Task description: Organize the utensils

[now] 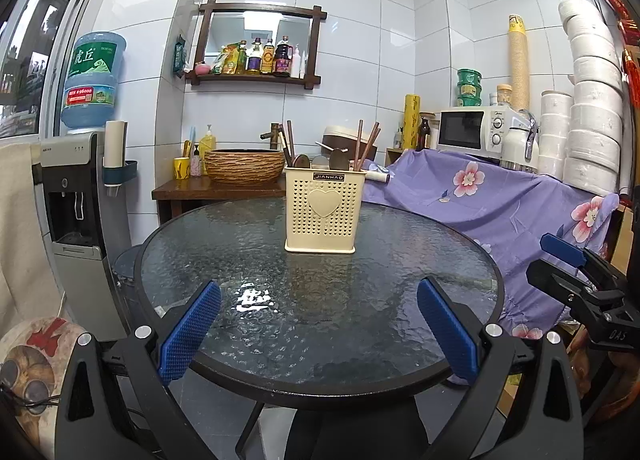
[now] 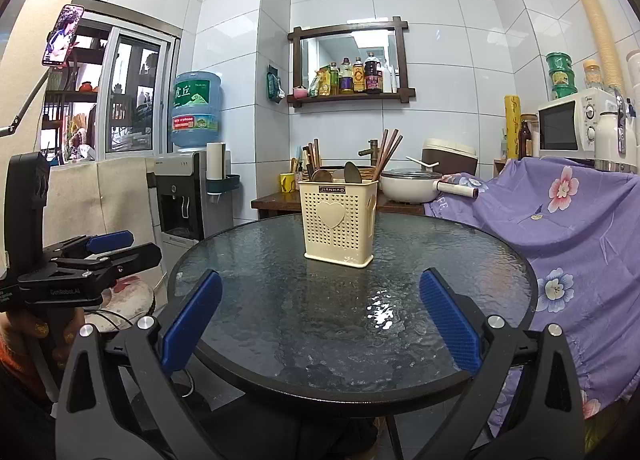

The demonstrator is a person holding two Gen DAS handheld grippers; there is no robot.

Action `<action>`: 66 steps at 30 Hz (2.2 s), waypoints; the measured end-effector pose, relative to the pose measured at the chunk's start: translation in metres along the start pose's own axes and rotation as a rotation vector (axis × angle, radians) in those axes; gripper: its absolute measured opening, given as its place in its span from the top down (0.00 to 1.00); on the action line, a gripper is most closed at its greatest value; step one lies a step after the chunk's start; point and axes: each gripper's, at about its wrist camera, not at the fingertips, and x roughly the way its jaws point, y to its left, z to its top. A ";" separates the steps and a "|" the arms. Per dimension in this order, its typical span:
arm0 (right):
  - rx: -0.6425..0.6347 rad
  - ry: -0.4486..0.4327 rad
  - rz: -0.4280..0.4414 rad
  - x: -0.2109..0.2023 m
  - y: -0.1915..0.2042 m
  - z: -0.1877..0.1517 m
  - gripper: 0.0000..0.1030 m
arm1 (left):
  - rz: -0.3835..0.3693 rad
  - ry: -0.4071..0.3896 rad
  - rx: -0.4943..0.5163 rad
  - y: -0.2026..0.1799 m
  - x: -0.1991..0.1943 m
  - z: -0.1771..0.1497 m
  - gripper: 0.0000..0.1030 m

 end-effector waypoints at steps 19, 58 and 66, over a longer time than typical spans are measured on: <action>-0.001 0.004 0.001 0.003 -0.005 -0.001 0.05 | 0.019 0.011 0.017 -0.002 0.003 0.000 0.06; 0.000 0.012 0.004 0.005 -0.002 -0.002 0.05 | 0.028 0.013 0.023 -0.005 0.004 -0.001 0.06; 0.002 0.013 0.007 0.005 -0.001 -0.005 0.05 | 0.031 0.010 0.020 -0.004 0.003 0.000 0.06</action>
